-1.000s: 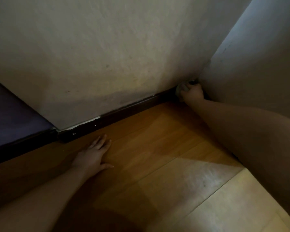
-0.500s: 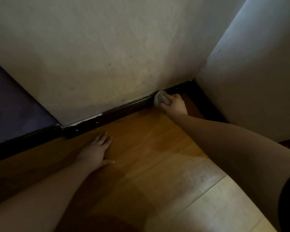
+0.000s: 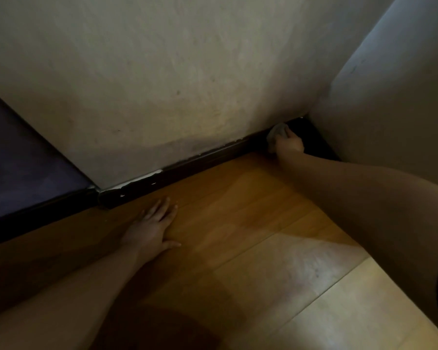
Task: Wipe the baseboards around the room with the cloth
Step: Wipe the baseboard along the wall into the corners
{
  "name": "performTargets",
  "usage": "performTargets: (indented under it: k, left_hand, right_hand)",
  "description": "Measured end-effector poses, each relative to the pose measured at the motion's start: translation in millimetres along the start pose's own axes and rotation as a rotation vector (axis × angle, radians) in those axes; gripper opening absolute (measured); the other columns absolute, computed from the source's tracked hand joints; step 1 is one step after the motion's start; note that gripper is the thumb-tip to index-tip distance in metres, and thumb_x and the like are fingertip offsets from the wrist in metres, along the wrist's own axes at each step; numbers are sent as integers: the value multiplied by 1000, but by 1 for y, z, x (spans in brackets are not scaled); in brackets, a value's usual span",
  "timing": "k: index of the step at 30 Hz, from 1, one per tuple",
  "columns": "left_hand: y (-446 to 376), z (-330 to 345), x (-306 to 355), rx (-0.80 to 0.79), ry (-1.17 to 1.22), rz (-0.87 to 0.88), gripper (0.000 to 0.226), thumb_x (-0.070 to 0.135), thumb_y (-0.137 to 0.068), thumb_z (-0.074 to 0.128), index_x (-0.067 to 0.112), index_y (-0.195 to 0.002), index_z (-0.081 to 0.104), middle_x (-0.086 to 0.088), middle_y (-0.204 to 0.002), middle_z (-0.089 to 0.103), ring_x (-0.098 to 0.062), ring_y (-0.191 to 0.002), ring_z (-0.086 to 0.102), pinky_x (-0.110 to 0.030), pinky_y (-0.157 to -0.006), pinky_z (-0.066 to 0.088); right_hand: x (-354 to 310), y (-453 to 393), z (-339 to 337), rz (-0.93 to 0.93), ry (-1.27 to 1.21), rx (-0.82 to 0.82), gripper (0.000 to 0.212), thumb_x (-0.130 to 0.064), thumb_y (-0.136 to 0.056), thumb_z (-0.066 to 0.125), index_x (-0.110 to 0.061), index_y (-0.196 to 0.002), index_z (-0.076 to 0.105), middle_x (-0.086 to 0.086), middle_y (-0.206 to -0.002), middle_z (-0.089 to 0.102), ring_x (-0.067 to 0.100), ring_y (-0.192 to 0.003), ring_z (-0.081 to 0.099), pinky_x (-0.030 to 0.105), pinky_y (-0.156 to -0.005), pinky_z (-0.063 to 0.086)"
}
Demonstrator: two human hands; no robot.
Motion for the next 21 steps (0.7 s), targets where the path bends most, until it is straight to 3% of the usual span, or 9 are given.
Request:
performTargets:
  k: [3,6,8,10,15,18,21]
  left_hand:
    - [0,0,1,6,0,2,99,73,-87,46,29,-157,-8,3,-162,-25,-16,-150,-17,-41,-122,5]
    - [-1,-1,2,5,-15,-7,99,74,-86,45,29,-157,-9,2,-162,-25,-17,-151,-17,-40,-122,5]
    - [-1,-3,2,5,-9,-12,101,73,-86,47,29,-157,-8,2,-162,-24,-17,-151,-16,-40,-123,6]
    - [0,-3,3,8,6,-16,101,72,-85,51,29,-157,-6,2,-163,-22,-17,-151,-14,-41,-123,7]
    - [3,-5,6,-8,6,-46,101,71,-85,52,31,-157,-6,5,-163,-23,-18,-152,-10,-44,-122,13]
    - [8,-7,7,0,26,-69,94,69,-89,47,31,-157,-5,6,-164,-20,-20,-152,-3,-47,-120,15]
    - [19,-3,3,28,45,-108,89,68,-92,42,31,-158,-5,7,-164,-17,-20,-152,-3,-48,-120,13]
  right_hand:
    - [-1,8,7,112,-199,40,49,-21,-101,53,-16,-149,43,15,-146,49,33,-132,47,30,-108,36]
    - [3,31,20,117,-289,-30,50,-21,-100,56,-13,-148,44,17,-141,53,34,-128,51,34,-104,41]
    - [5,47,27,101,-259,-109,49,-22,-100,57,-12,-147,45,19,-139,54,36,-127,52,40,-107,43]
    - [4,55,31,96,-220,-173,49,-23,-100,57,-14,-147,45,18,-141,53,36,-128,50,38,-105,44]
    - [-2,69,34,-2,-28,-357,50,-21,-98,59,-20,-146,47,14,-135,57,31,-116,57,32,-88,49]
    - [-3,69,35,-109,101,-252,47,-25,-96,57,-23,-143,50,11,-131,59,26,-103,59,34,-85,51]
    - [1,69,31,-148,60,-21,50,-26,-97,54,-23,-146,46,10,-139,56,31,-116,58,35,-95,48]
Point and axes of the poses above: each hand's wrist, its own y-axis away from the middle knuckle, its own z-axis out of the palm, x = y × z, the point moved 2 cm from there along -y, towards the middle knuckle
